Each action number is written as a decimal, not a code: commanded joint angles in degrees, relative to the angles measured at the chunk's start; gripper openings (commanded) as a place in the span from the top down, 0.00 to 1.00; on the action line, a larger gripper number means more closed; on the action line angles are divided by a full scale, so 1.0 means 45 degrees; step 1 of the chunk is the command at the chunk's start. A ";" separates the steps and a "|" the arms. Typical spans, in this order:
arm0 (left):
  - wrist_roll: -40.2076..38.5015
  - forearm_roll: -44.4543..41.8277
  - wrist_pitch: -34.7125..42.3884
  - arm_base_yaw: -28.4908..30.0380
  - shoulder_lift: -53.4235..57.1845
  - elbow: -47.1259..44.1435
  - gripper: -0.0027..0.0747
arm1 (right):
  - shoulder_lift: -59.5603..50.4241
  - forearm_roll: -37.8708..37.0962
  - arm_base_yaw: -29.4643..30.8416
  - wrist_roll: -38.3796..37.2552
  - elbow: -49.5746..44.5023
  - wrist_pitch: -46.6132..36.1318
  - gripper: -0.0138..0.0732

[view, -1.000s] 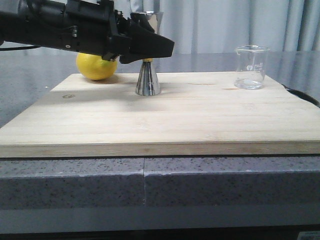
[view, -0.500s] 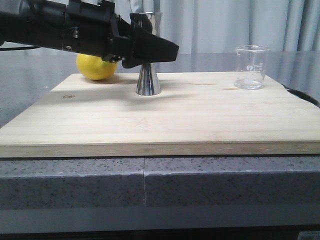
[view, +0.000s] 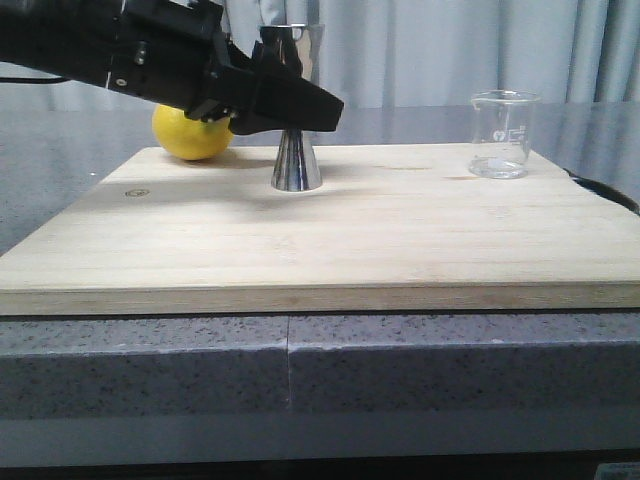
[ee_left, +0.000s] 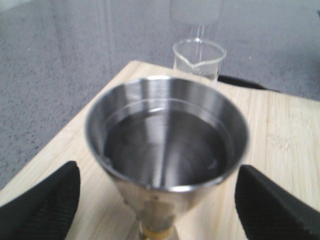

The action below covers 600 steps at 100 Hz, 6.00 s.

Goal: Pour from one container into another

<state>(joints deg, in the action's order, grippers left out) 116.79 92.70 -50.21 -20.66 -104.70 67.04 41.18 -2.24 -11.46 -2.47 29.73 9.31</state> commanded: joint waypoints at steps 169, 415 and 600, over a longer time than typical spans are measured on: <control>-2.5487 -2.1873 -0.4065 0.2592 1.2688 0.0259 0.24 | -0.0095 0.0150 -0.0035 0.0006 0.4529 0.8861 0.55; -2.5575 -2.0445 1.1885 0.4612 2.3641 -1.5234 0.99 | -0.0069 0.0070 -0.0035 0.0006 0.4529 0.8748 0.92; -2.5575 -2.0445 1.1909 0.4612 2.3619 -1.5234 0.99 | -0.9541 0.1224 0.2960 0.0006 -0.7072 -0.3233 0.92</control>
<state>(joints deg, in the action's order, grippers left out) 2.11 0.00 -0.79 0.09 0.31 -0.33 -0.58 3.25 1.47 -2.67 -0.56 -0.31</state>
